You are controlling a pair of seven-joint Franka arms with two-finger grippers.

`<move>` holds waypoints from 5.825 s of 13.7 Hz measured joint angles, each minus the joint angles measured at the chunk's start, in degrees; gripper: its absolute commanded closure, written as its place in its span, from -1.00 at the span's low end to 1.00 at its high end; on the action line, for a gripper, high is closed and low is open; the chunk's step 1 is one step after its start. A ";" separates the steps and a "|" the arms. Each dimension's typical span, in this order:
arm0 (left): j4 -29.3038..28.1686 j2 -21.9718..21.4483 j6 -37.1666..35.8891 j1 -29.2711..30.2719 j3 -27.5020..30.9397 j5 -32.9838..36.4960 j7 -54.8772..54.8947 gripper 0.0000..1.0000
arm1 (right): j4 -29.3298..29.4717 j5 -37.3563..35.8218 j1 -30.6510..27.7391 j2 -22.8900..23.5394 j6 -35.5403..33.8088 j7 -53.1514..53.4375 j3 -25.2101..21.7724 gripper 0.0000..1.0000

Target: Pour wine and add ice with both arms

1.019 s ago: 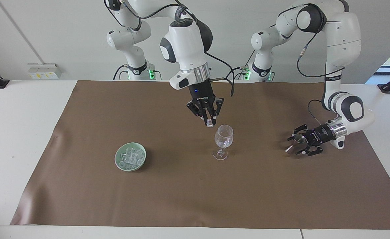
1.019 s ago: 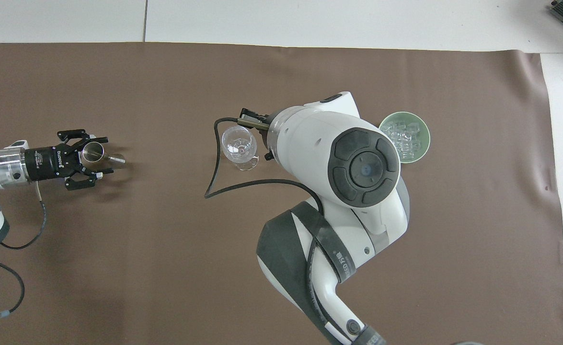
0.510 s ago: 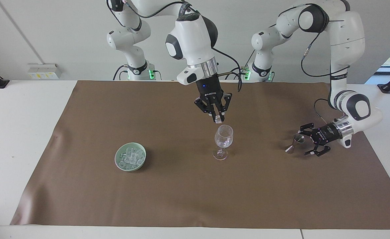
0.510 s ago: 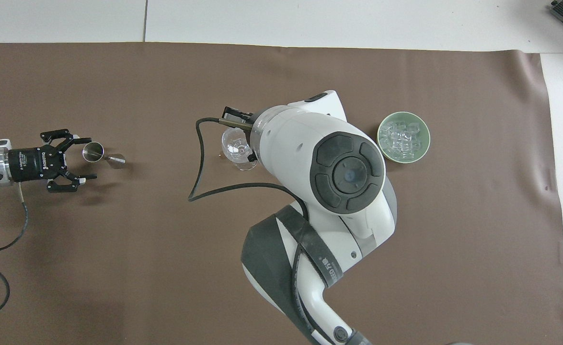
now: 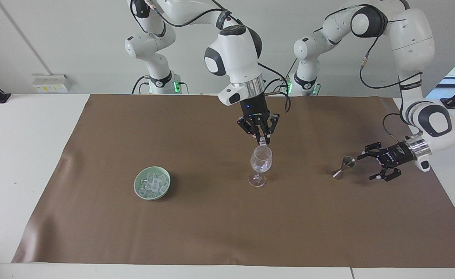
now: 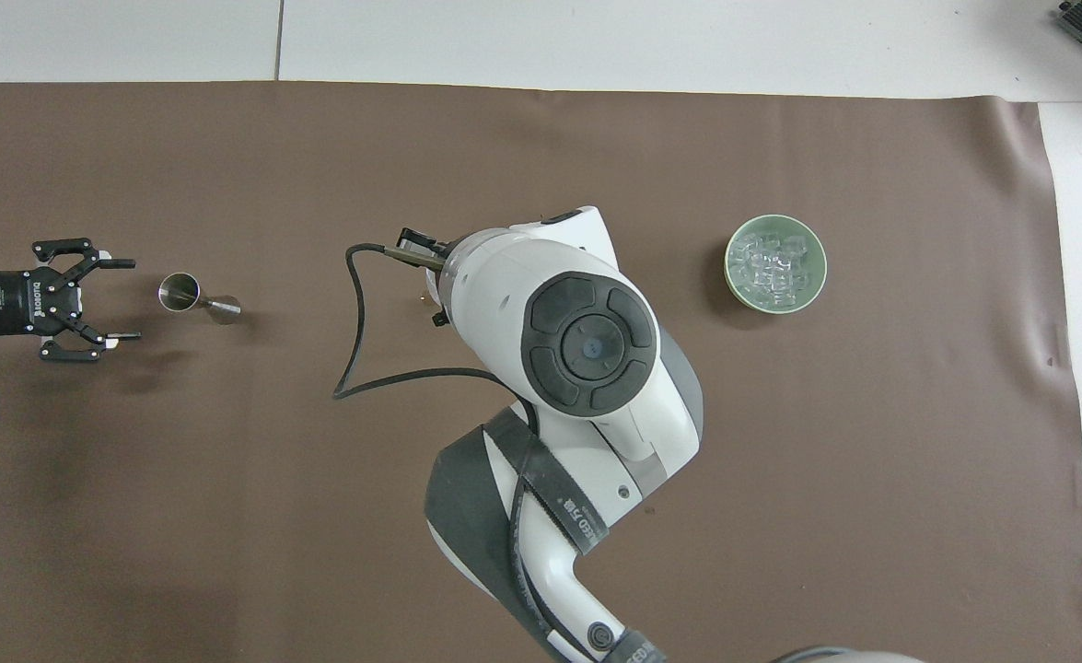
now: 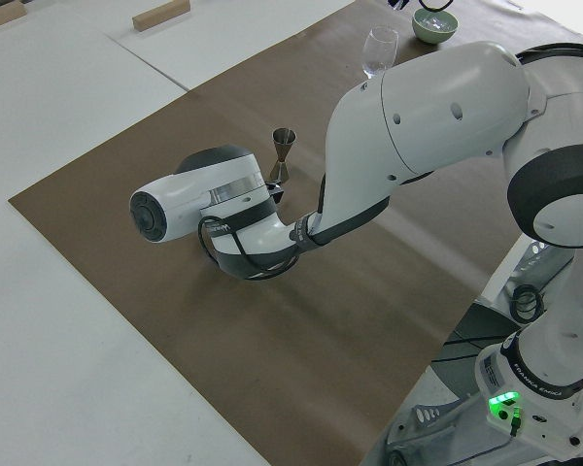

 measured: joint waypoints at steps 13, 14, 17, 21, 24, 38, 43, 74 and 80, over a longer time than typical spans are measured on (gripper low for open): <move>10.47 -8.58 -0.01 -4.74 -1.68 21.95 7.23 -1.00 | -0.32 0.00 -0.57 1.16 0.01 -0.04 -0.45 1.00; 10.57 -9.38 0.00 -5.32 -1.72 23.20 8.52 -1.00 | -0.32 0.00 -0.57 1.33 0.01 -0.04 -0.45 1.00; 10.89 -12.30 0.06 -7.80 -1.70 28.33 11.88 -1.00 | -0.33 0.00 -0.56 2.18 0.03 -0.04 -0.44 1.00; 11.04 -16.44 0.07 -11.64 -1.75 34.26 12.78 -1.00 | -0.30 0.00 -0.23 2.80 0.06 -0.04 -0.34 0.98; 12.11 -17.41 -0.01 -12.24 -1.71 35.54 18.59 -1.00 | -0.24 0.00 -0.11 2.80 0.06 -0.04 -0.32 0.94; 12.63 -24.22 -6.29 -23.50 -1.14 47.50 42.61 -1.00 | -0.23 -0.07 -0.03 2.80 0.07 -0.04 -0.31 0.36; 12.37 -25.65 -9.30 -24.39 -0.99 49.39 47.42 -1.00 | -0.23 -0.29 -0.03 2.80 0.07 -0.04 -0.31 0.36; 3.50 -35.07 -12.76 -24.96 -2.10 49.41 47.99 -1.00 | -1.26 -3.80 -38.91 -18.76 -48.00 -64.42 -1.87 -1.00; 3.55 -35.10 -12.09 -24.95 -2.03 49.13 47.99 -1.00 | -1.30 -3.78 -42.36 -19.56 -51.54 -69.17 -1.82 -1.00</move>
